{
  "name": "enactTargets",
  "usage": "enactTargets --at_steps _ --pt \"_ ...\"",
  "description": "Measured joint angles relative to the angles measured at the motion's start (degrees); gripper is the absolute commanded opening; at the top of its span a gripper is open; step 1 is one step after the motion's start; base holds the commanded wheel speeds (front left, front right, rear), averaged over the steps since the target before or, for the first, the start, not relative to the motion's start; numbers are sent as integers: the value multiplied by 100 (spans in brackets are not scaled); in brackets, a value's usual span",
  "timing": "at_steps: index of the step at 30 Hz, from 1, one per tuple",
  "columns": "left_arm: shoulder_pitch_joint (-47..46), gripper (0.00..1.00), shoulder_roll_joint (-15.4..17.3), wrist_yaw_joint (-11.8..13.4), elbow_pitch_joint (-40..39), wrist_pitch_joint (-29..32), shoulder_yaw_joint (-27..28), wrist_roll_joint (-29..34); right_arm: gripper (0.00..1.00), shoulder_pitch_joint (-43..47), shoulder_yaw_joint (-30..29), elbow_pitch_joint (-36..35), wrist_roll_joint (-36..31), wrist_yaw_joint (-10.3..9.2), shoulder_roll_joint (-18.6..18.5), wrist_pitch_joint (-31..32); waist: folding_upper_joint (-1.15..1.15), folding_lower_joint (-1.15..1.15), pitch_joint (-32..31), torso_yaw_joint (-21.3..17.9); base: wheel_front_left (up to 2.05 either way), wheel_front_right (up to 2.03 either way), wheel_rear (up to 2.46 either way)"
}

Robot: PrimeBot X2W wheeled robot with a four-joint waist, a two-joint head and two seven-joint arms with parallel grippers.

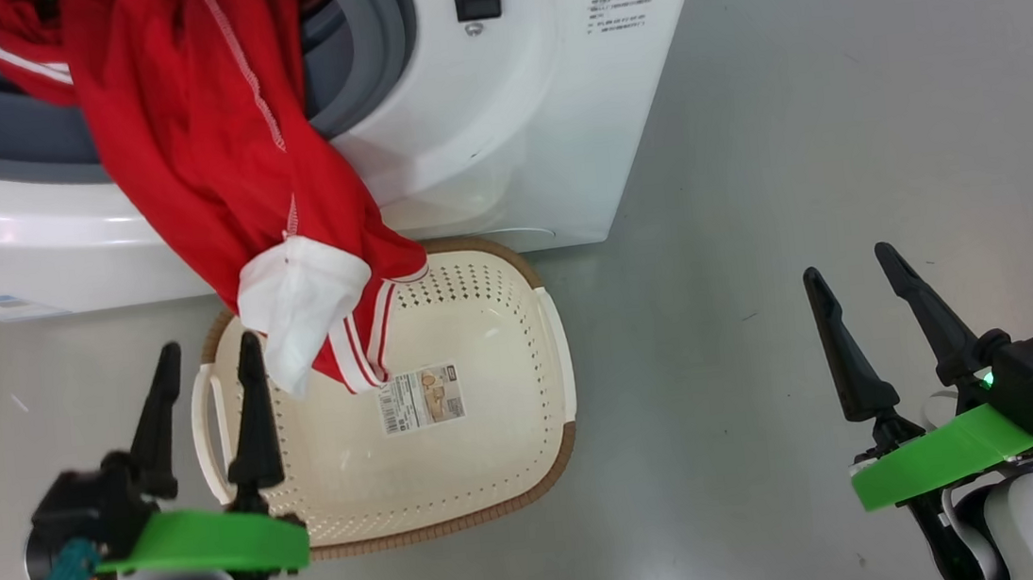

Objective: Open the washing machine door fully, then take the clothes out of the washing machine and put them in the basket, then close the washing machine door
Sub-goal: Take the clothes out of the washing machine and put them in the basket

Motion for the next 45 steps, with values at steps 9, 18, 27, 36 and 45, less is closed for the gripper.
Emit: enactTargets --at_steps 9,18,27,36,45 --pt "-1047 100 -5 -58 811 -1 -25 101 100 -20 -4 -2 0 0 32 0 0 0 90 -3 0 0 0" --pt "-2509 100 211 -103 2070 1 -144 318 100 -166 -4 -15 0 0 44 0 0 0 261 4 0 0 0" --pt "-3752 100 382 -123 3316 325 -366 391 100 -203 -35 -35 0 0 56 0 0 0 420 -14 0 0 0" --pt "-4855 100 512 -151 4535 650 -583 412 100 -299 -44 -59 0 0 54 0 0 0 593 -40 0 0 0" --pt "-5493 100 517 -158 5327 792 -808 402 100 -410 1 -67 0 0 56 0 0 0 700 -122 0 0 0"
